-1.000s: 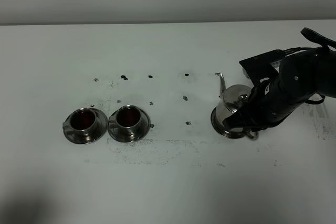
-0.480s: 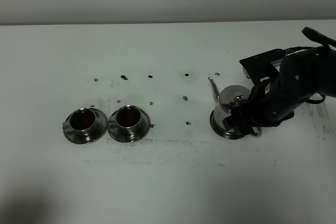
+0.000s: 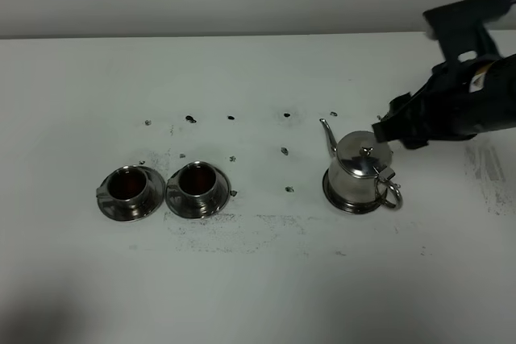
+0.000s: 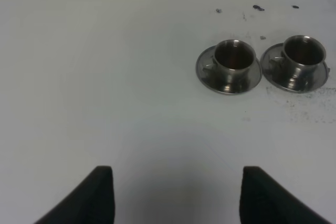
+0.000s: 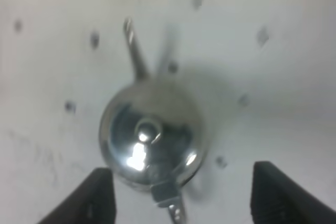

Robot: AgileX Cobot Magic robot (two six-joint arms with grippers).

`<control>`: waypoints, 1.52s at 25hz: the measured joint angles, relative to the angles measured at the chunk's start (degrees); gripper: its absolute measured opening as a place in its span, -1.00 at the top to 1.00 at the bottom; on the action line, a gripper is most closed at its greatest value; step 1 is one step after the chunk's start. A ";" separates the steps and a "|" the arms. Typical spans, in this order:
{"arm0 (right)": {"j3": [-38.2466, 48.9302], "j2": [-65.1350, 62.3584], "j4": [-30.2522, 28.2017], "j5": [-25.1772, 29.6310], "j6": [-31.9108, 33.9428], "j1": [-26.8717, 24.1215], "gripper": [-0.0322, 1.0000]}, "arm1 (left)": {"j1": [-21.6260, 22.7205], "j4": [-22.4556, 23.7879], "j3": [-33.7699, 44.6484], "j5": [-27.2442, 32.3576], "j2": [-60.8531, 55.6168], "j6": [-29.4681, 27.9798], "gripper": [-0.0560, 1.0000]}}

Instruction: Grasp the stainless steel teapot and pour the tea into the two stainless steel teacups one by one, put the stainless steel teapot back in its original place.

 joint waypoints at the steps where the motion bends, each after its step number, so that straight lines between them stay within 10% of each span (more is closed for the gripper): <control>1: 0.00 -2.06 -0.18 -0.06 0.00 -0.06 -0.09 | 0.00 0.00 0.00 0.00 0.00 0.00 -0.07; 16: 3.98 -18.82 -6.82 9.77 0.05 -1.20 0.33 | 0.00 0.00 0.00 0.00 0.00 0.00 -0.07; 27: 23.55 -53.56 0.16 20.38 -6.92 -15.30 0.51 | 0.00 0.00 0.00 0.00 0.00 0.00 -0.07; 38: 28.67 -66.82 5.52 22.67 -11.54 -18.69 0.52 | 0.00 0.00 0.00 0.00 0.00 0.00 -0.07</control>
